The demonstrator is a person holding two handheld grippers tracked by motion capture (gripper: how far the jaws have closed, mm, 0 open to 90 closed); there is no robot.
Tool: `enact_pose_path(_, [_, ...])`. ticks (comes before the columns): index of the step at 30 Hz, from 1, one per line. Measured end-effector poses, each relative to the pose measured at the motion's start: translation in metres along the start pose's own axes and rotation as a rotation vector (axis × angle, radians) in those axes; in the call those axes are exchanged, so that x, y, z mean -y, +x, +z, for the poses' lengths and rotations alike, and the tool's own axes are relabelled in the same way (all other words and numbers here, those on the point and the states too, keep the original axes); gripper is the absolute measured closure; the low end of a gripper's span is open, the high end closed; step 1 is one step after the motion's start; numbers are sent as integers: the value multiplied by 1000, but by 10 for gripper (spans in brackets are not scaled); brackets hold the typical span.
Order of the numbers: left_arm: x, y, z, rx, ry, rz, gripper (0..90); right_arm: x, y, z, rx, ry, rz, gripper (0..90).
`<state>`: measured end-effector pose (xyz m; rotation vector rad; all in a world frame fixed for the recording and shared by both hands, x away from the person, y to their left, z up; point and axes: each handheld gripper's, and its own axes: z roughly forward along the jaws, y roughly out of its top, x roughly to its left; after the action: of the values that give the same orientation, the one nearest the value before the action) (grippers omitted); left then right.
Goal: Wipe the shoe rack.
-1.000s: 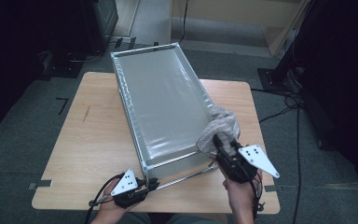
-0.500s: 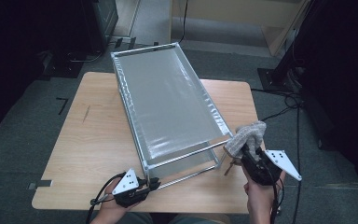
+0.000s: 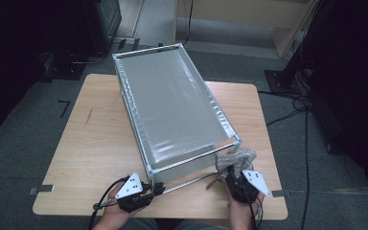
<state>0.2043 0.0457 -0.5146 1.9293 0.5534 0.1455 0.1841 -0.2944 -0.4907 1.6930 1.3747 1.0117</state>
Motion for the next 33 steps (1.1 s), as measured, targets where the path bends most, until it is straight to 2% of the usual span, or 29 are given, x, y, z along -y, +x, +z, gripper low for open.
enact_pose_path(3, [0,0,0,5,1,-6,790,8,19,0,-11,2,-63,602])
enact_pose_path(6, [0,0,0,5,3,2,791,13,35,3,-51,17,-139,602])
enact_pose_path(13, [0,-1,0,5,5,9,792,15,52,9,-111,42,-191,604])
enact_pose_path(16, [0,-1,0,5,5,10,791,16,62,8,-132,40,-233,606])
enact_pose_path(18, [0,0,0,8,2,6,790,19,71,7,-137,39,-283,605])
enact_pose_path(20, [0,-1,0,6,-2,8,789,23,79,7,-170,41,-334,605])
enact_pose_path(23, [1,0,-2,14,-11,4,780,24,88,7,-231,45,-386,603])
enact_pose_path(25, [1,1,-4,30,-23,-4,755,24,89,9,-262,79,-417,594])
enact_pose_path(27, [0,1,-7,39,-39,-10,732,22,86,15,-289,131,-409,575])
enact_pose_path(31, [-5,0,-16,53,-79,-34,661,16,73,19,-285,129,-352,454])
enact_pose_path(33, [-8,-1,-20,51,-91,-29,650,12,67,17,-289,129,-325,385])
